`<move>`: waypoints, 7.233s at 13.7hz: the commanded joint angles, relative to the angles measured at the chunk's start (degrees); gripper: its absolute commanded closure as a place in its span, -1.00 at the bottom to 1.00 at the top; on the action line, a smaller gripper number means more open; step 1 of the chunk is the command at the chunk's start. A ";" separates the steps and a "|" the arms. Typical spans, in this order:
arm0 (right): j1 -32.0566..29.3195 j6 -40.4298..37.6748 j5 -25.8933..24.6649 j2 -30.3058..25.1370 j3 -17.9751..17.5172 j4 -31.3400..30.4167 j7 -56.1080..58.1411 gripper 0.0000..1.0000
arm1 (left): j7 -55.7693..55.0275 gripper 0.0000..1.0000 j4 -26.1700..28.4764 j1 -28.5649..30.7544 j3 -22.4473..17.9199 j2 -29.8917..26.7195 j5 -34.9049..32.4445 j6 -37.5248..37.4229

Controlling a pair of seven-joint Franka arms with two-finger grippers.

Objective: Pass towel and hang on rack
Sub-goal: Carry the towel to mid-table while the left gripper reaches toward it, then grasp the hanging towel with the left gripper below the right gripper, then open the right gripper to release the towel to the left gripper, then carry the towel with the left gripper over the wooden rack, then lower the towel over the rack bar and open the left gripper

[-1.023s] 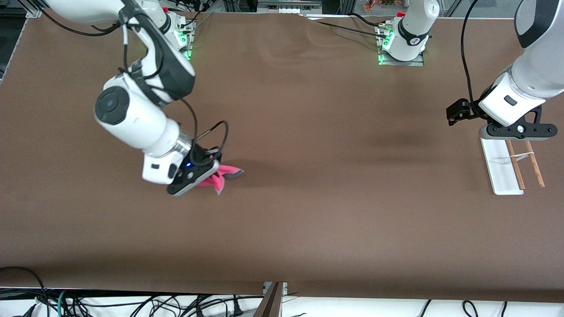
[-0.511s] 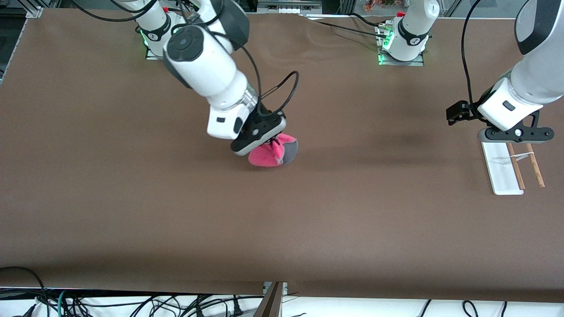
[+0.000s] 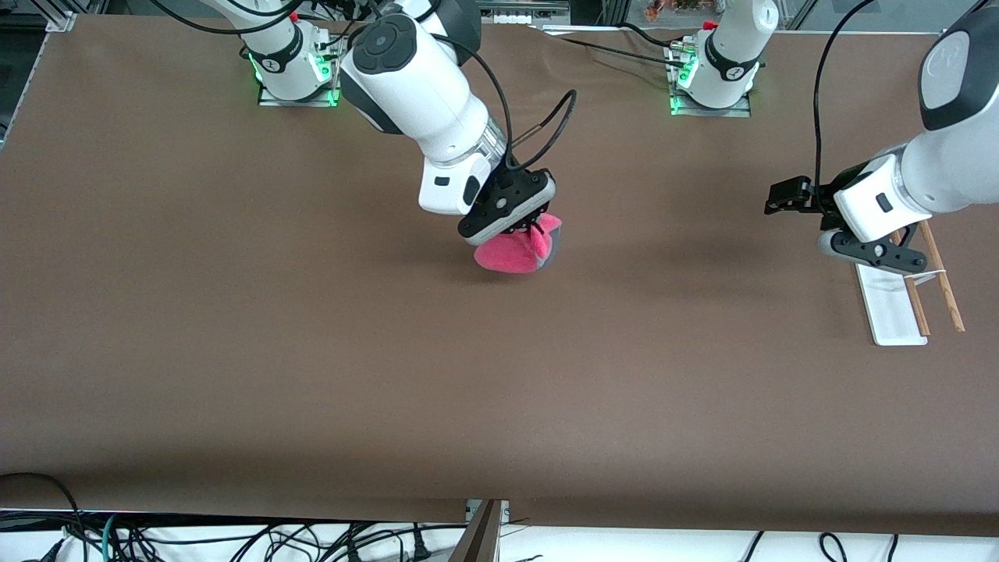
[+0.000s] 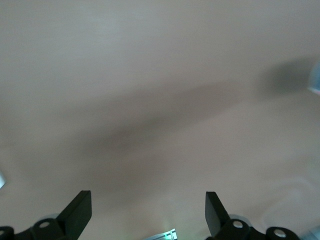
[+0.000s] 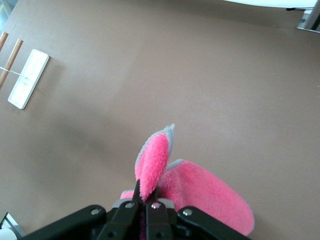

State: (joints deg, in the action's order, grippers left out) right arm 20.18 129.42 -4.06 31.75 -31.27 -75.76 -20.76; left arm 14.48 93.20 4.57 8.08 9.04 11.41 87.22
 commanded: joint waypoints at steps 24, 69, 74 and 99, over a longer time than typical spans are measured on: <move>1.27 5.14 -0.95 0.59 0.95 0.87 -1.03 1.00 | 63.81 -0.77 25.54 -1.66 22.07 4.49 45.53 52.61; -22.09 -30.00 -0.51 -18.99 22.40 -3.08 11.95 -1.00 | 63.30 1.00 -8.03 39.72 14.45 13.44 -8.68 5.16; -23.69 -43.11 -0.95 -23.57 23.45 -3.69 12.15 -1.00 | 66.72 1.00 -18.56 39.82 4.77 22.06 -11.31 5.77; -23.60 -46.19 0.02 -23.40 26.35 -4.66 23.49 -1.00 | 68.49 1.00 -19.90 43.33 -0.52 36.75 -11.06 18.78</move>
State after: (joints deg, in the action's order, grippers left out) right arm -3.46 83.43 -4.68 8.23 -4.90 -81.16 2.16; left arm 82.53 75.04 47.56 7.11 44.65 1.64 105.79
